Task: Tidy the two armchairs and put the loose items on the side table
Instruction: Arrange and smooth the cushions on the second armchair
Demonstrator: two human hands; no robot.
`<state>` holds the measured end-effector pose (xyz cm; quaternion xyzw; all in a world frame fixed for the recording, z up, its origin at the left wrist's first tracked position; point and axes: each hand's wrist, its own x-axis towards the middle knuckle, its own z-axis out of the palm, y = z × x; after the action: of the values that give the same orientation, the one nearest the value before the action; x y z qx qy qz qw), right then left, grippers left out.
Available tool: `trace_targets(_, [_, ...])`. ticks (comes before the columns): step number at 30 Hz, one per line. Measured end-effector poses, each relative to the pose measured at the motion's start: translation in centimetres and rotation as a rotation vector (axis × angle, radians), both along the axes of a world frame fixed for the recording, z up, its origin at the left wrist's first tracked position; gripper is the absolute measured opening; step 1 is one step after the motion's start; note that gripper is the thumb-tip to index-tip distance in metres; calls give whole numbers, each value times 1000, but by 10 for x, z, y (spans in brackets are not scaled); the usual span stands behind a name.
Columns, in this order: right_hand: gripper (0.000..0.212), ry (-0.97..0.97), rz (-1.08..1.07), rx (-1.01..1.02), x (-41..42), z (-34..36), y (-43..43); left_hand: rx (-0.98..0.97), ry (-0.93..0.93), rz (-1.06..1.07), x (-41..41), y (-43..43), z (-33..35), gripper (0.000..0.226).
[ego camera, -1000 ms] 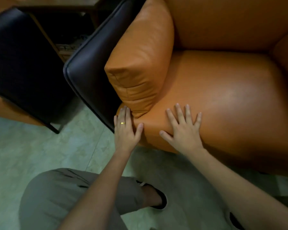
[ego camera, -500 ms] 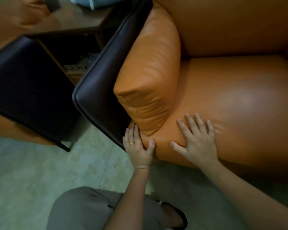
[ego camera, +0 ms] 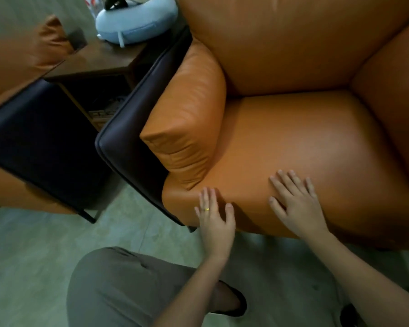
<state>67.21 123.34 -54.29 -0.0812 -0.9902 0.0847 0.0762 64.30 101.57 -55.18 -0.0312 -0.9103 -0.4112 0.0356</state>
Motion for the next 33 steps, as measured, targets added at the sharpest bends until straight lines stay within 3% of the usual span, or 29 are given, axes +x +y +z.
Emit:
trace_targets(2, [64, -2, -66, 17, 9, 1, 19, -247, 122, -198, -10, 11, -4, 59])
trace_targets(6, [62, 10, -86, 119, 3, -1, 36, -542, 259, -283, -53, 36, 1, 56])
trace_targets(9, [64, 12, -25, 202, -16, 1, 44, -636, 356, -339, -82, 42, 4, 58])
trace_targets(14, [67, 167, -5, 219, -33, -14, 49, -607, 494, -342, -99, 45, -18, 62])
trace_targets(19, [66, 129, -16, 175, -25, -3, 51, -637, 396, -347, -86, 46, 1, 62])
trace_targets(23, [62, 4, -33, 51, -17, 14, 51, -677, 205, -393, -76, 52, 24, 62])
trace_targets(26, [61, 37, -231, -95, 3, 12, 72, -723, 123, -476, -68, 73, 36, 62])
trace_targets(30, [62, 229, -648, -303, 65, -20, 83, -791, 150, -535, -33, 128, 37, 63])
trace_targets(33, [70, 304, -810, -433, 85, -38, 86, -795, 218, -552, -11, 176, 31, 64])
